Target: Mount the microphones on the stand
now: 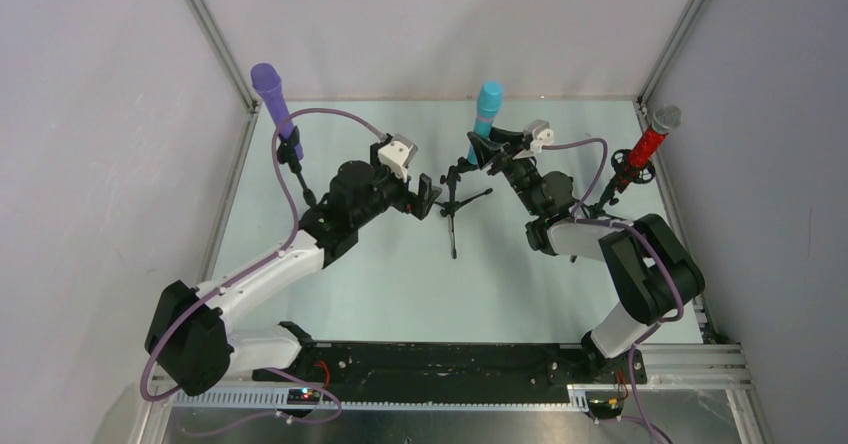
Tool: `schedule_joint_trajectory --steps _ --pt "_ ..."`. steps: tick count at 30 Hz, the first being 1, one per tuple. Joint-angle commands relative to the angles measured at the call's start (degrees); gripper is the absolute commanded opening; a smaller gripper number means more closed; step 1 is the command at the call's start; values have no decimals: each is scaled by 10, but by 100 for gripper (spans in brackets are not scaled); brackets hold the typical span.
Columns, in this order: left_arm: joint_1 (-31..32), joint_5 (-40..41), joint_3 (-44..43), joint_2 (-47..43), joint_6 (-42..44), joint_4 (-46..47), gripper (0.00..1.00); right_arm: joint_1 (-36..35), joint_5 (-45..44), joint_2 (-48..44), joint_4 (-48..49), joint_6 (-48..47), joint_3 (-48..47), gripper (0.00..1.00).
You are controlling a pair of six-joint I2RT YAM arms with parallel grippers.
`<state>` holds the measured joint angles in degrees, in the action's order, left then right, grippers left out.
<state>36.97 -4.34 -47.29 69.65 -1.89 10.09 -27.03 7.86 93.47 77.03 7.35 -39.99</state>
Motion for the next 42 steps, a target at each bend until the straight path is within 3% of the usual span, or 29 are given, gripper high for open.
schedule_joint_trajectory --steps 1,27,42 --pt "-2 -4 -28 -10 12 13 98 -22 37 30 -176 -10 38 0" --pt "-3 -24 -57 16 11 14 98 -27 59 22 -253 48 38 0" --pt "-3 -26 -57 24 10 14 98 -58 12 21 -351 7 38 0"
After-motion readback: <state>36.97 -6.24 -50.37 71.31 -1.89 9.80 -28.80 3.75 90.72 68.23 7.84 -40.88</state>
